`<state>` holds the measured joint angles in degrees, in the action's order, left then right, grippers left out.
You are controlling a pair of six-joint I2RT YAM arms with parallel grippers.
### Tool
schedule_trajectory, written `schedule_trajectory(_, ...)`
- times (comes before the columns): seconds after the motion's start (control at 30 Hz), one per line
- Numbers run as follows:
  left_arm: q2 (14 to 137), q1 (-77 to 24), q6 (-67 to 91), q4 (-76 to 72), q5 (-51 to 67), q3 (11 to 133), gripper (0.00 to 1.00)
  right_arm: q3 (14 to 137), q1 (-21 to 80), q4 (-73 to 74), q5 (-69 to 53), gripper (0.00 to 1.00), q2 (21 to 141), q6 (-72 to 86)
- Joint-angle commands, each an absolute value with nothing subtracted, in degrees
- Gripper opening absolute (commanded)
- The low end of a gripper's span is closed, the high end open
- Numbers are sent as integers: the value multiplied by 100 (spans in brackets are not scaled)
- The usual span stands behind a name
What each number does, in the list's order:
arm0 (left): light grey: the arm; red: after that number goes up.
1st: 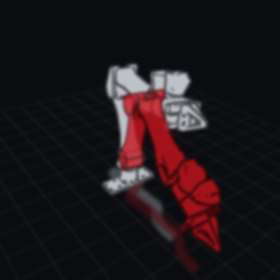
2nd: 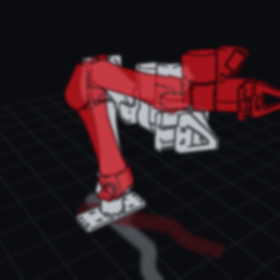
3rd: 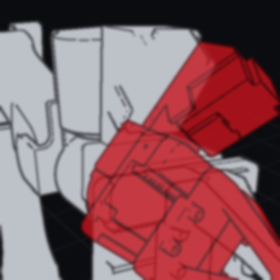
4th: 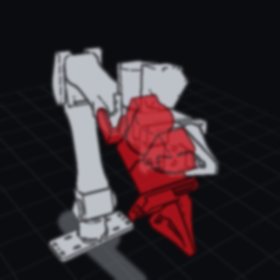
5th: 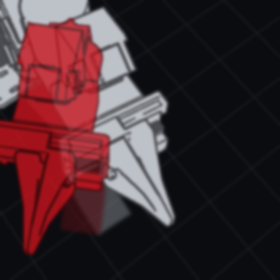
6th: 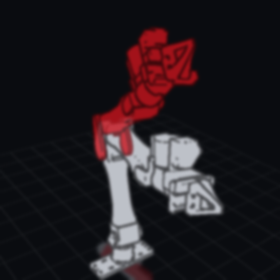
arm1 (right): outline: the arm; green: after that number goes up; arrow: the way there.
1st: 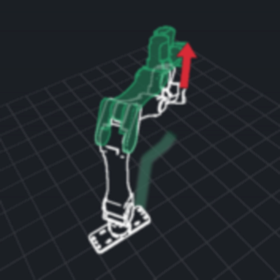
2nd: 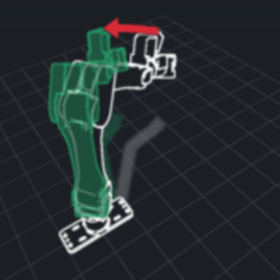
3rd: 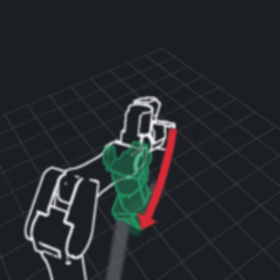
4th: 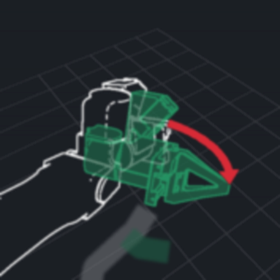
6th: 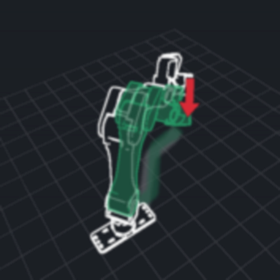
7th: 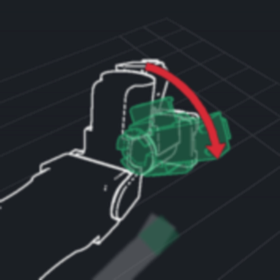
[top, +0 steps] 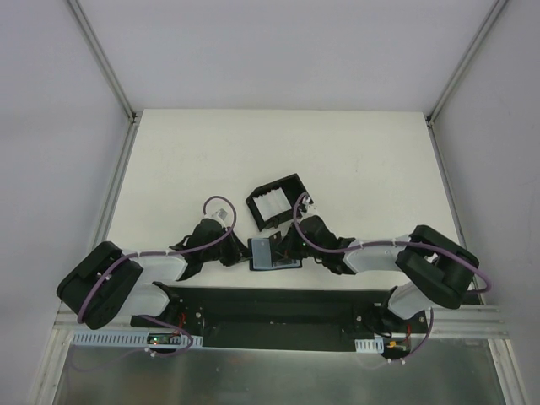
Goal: Put the credit cards into the card holder
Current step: Insert the credit card into the card holder.
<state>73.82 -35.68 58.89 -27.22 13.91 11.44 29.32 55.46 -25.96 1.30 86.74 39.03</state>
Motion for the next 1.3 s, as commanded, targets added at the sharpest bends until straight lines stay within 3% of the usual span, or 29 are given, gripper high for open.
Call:
schedule_trajectory(0.0,7725,-3630,5414,-1362,941,861,0,2559,5546,-3619,-156,0,9026,4455)
schedule_trajectory(0.53,7717,-3630,5423,-1301,844,932,0,1855,5669,-3920,-79,1,8719,5071)
schedule_trajectory(1.2,7770,-3630,5423,-1345,844,932,0,2066,5801,-4754,-448,0,9562,5300)
schedule_trajectory(1.27,7770,-3630,5423,-1345,852,923,0,1960,5783,-4772,-291,5,9449,5309)
